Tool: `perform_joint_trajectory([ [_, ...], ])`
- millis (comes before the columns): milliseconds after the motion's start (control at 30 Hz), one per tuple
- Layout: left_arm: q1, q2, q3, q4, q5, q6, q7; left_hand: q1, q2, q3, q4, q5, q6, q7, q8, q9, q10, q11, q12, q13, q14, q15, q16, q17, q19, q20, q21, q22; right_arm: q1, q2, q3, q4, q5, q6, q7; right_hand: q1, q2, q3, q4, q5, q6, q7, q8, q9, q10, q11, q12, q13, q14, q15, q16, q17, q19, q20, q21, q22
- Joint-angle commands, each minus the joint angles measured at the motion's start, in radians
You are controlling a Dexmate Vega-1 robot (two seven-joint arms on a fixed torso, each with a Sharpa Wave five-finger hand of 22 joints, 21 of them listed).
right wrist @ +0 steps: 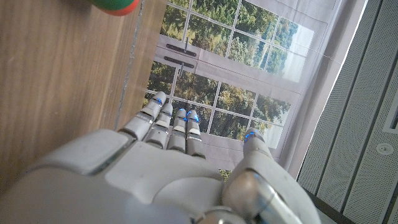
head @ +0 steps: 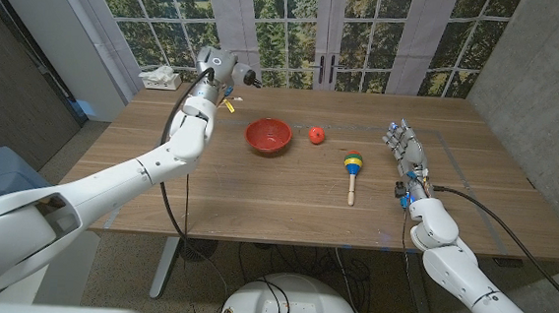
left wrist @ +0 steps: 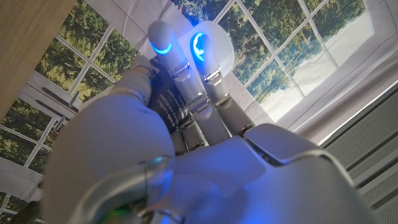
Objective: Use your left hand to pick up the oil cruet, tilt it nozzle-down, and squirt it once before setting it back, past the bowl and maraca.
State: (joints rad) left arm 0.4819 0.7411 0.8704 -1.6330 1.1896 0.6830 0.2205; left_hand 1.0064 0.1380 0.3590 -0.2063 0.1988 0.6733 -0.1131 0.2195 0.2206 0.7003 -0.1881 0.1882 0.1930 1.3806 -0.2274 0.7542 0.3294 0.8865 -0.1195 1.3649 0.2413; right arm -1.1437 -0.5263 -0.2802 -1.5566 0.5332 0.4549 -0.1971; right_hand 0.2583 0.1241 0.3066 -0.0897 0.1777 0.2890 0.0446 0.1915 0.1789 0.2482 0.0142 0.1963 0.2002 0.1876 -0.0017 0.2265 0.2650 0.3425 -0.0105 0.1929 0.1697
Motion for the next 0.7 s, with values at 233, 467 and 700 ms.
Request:
perform_joint_trajectory([
  [233, -0.018, 0.019, 0.018, 0.021, 0.235, -0.08, -0.116, 0.007, 0.004, 0.055, 0.043, 0.001, 0.007, -0.011, -0.002, 0.003, 0.024, -0.028, 0.001, 0.005, -0.006, -0.002, -0.002, 0.003, -0.011, -0.09, 0.008, -0.003, 0.019, 0.011, -0.008, 0.029, 0.013, 0.009, 0.02, 0.004, 0.01, 0.001, -0.006, 0.001, 0.001, 0.005, 0.001, 0.004, 0.0, 0.005, 0.002, 0.001, 0.004, 0.003, 0.009, 0.0, 0.003, 0.004, 0.003, 0.003],
  [467, -0.013, 0.03, 0.012, 0.029, 0.315, -0.104, -0.166, 0.008, 0.002, 0.059, 0.041, 0.001, 0.007, -0.016, -0.002, 0.003, 0.02, -0.028, 0.0, 0.005, -0.006, -0.002, -0.002, 0.004, -0.015, -0.09, 0.011, -0.007, 0.034, 0.014, -0.012, 0.044, 0.02, 0.009, 0.032, 0.003, 0.011, 0.001, -0.006, 0.001, 0.001, 0.005, 0.001, 0.004, 0.002, 0.007, 0.003, 0.001, 0.005, 0.001, 0.009, 0.0, 0.003, 0.004, 0.003, 0.003],
  [700, -0.025, 0.057, 0.012, 0.023, 0.372, -0.187, -0.22, 0.008, 0.001, 0.062, 0.041, 0.001, 0.006, -0.018, -0.002, 0.003, 0.013, -0.027, -0.002, 0.005, -0.006, -0.002, -0.002, 0.004, -0.019, -0.09, 0.016, -0.01, 0.048, 0.015, -0.018, 0.057, 0.023, 0.006, 0.043, 0.001, 0.011, 0.0, -0.007, 0.001, 0.001, 0.005, 0.001, 0.004, 0.001, 0.006, 0.003, 0.001, 0.004, 0.004, 0.009, 0.0, 0.004, 0.004, 0.003, 0.003],
])
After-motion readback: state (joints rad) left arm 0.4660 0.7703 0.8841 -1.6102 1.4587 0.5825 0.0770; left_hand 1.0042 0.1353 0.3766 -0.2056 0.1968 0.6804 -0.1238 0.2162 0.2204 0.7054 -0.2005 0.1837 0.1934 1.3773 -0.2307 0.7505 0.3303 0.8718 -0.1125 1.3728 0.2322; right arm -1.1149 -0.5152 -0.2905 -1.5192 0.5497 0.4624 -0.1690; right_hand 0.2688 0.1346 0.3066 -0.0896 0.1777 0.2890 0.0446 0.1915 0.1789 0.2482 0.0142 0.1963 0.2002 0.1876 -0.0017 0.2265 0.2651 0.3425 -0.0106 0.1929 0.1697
